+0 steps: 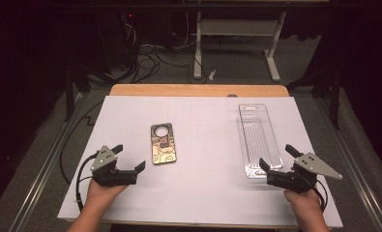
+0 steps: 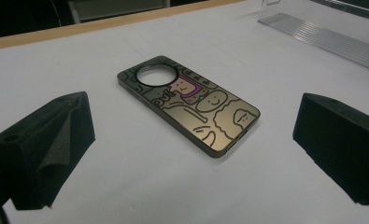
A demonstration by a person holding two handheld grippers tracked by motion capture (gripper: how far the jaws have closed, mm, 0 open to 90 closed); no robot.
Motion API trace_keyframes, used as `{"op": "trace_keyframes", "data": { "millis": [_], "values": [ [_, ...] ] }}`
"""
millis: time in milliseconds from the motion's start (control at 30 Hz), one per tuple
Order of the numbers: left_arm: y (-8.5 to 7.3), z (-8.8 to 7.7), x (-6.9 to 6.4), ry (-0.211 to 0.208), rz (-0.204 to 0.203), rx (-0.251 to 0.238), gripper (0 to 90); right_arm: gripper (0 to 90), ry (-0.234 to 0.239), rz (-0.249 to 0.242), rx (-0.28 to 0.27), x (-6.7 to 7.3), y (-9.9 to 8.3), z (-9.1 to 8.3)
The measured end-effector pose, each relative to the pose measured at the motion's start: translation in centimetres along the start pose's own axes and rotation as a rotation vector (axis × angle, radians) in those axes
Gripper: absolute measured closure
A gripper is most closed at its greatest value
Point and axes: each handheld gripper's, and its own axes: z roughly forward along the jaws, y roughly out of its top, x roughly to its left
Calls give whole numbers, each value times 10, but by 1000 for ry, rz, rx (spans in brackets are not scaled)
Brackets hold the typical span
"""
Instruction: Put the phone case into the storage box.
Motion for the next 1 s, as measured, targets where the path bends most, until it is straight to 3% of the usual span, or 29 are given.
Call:
{"op": "trace_keyframes", "data": {
  "millis": [767, 1000],
  "values": [
    [-1, 3, -3, -11, 9, 17, 7, 1, 8, -9, -1, -2, -1, 0],
    [-1, 3, 0, -20, -22, 19, 7, 1, 14, -13, 4, 1, -1, 1]
  ]
}}
